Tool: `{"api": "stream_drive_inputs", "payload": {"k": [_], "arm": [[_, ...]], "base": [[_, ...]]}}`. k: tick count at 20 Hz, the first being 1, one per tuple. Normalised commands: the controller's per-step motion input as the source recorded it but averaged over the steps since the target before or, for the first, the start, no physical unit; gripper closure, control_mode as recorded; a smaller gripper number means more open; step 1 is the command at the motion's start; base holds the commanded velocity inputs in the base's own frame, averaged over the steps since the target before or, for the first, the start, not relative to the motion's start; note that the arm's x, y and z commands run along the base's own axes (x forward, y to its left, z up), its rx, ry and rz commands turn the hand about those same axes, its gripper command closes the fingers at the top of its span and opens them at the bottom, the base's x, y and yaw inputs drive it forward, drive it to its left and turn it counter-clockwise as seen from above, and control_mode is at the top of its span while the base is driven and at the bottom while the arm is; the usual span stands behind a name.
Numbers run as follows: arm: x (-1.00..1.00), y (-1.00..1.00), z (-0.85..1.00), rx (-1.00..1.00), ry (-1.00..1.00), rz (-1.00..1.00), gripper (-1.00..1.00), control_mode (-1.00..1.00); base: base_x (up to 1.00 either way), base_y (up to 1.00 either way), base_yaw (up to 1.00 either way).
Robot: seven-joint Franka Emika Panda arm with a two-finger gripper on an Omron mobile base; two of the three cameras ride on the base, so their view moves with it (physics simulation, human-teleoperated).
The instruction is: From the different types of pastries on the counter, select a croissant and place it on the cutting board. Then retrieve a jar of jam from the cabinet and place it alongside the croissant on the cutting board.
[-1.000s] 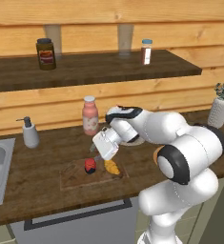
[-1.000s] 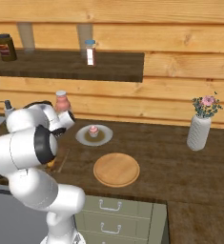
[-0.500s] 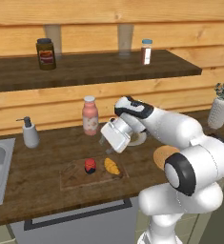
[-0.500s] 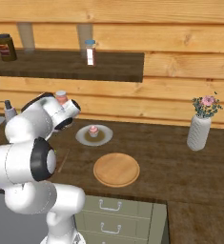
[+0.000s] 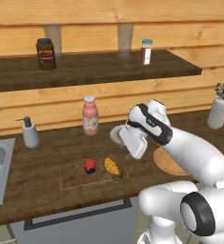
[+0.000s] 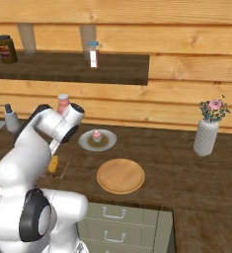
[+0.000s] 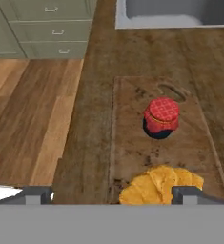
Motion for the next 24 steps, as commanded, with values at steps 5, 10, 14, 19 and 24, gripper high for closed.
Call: {"api": "stream_drive_inputs", "payload": {"k": [5,10,14,19,24], "arm": [[-0.13,-0.80,0.14,-0.27,-0.13,0.00,-1.00,-1.00],[-0.35,-0.83,0.46,-0.24,-0.11,0.03,-1.00,-1.00],[-0.63,-0.96,0.50,-0.24,0.00,0.09,-1.00,-1.00],[-0.55,-0.85,0.28,-0.19,0.02,0.04,-1.00,-1.00],[-0.70,-0.84,0.17,-0.14,0.01,0.01,-1.00,-1.00]], "base": [[0.00,0.00,0.00],[0.00,0.00,0.00],[0.00,0.00,0.00],[0.00,0.00,0.00],[0.00,0.00,0.00]]}}
